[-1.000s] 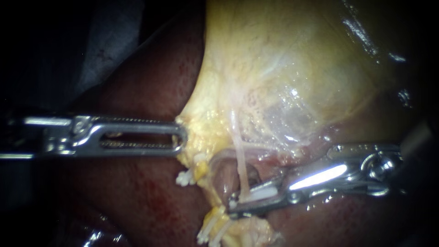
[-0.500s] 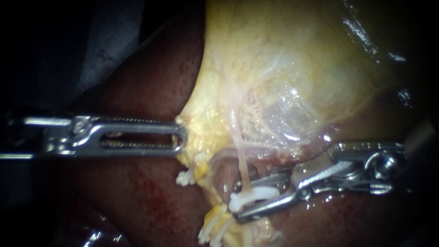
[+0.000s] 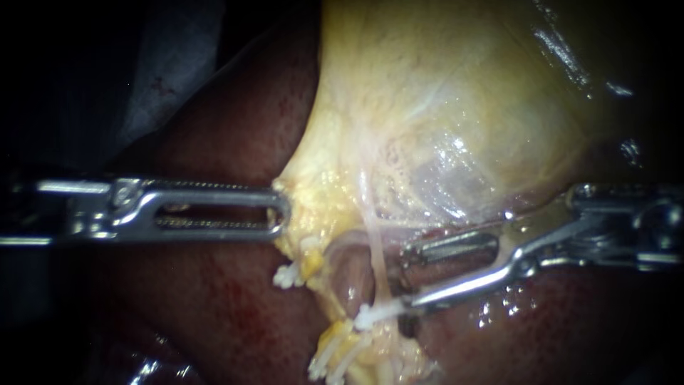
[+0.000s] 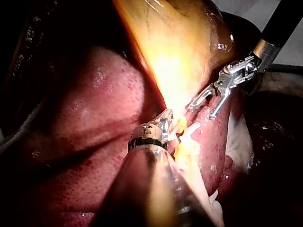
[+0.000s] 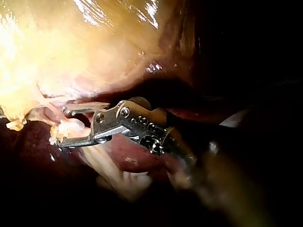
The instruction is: Going back first clip right tube
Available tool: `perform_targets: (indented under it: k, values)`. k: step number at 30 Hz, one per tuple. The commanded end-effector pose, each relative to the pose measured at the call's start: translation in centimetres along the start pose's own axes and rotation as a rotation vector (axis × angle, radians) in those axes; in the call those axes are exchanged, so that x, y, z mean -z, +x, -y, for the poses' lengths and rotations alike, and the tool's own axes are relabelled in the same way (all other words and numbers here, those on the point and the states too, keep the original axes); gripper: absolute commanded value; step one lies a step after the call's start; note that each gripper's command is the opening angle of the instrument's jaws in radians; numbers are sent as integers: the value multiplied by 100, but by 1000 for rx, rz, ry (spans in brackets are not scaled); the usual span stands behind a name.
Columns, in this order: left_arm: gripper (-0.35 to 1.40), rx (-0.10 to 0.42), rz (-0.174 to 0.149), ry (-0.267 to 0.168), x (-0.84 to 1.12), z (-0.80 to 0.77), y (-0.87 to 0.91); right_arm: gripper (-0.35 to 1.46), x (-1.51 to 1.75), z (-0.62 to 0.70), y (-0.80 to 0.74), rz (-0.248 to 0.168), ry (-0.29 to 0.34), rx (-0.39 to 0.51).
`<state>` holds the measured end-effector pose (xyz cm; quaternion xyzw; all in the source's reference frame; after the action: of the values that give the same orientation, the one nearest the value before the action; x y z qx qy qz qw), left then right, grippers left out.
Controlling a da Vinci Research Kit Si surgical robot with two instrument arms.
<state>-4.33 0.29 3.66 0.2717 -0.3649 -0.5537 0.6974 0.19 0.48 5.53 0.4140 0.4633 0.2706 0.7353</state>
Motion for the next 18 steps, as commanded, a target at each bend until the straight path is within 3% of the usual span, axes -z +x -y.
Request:
perform_targets:
  k: [1,10,18]
  values:
    - [-35,0,0,0,0,0,0,45,5,1,4,-4,-5,6]
    - [-35,-1,1,-1,-2,-1,1,46,56,8,33,-50,-40,48]
    - [-35,-2,1,-1,-3,-5,1,47,75,12,39,-59,-43,65]
